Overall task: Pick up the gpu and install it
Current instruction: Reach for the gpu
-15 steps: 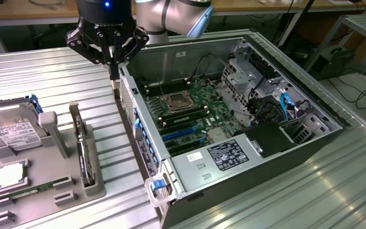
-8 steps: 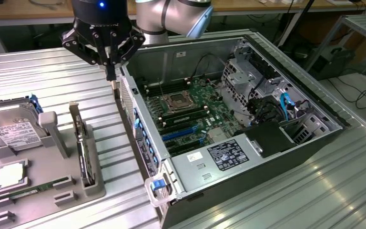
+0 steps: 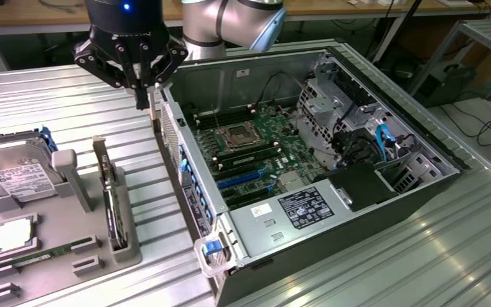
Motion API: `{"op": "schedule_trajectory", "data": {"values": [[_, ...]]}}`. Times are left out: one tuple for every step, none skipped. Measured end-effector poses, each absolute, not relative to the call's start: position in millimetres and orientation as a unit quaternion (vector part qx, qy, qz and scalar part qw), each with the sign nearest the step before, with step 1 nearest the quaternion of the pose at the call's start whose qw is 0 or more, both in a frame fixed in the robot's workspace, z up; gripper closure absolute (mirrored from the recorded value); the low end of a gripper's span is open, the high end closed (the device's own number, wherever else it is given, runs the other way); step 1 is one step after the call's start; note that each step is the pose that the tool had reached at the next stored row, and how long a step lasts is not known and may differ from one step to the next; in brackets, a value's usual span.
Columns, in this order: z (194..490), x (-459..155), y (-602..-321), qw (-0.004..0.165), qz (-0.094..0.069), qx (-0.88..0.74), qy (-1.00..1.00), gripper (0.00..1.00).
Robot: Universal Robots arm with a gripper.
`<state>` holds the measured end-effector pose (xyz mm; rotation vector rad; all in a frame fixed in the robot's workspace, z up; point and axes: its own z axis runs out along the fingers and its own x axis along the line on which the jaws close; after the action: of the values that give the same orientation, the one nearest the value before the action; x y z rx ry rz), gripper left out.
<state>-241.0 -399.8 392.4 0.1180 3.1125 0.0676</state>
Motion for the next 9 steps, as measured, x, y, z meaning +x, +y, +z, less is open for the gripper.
{"op": "schedule_trajectory", "data": {"values": [[392.4,-242.1,-399.9,0.013,0.022,0.038,0.999,0.89],[392.4,-243.3,-399.9,0.013,0.022,0.038,0.999,0.89],[392.3,-244.0,-399.9,0.013,0.022,0.038,0.999,0.89],[392.3,-244.9,-399.9,0.013,0.022,0.038,0.999,0.89],[392.3,-245.6,-399.9,0.013,0.022,0.038,0.999,0.89],[392.3,-246.5,-399.9,0.013,0.022,0.038,0.999,0.89],[392.3,-247.4,-399.9,0.013,0.022,0.038,0.999,0.89],[392.2,-248.3,-400.0,0.013,0.022,0.038,0.999,0.89],[392.2,-249.1,-400.0,0.013,0.022,0.038,0.999,0.89]]}}
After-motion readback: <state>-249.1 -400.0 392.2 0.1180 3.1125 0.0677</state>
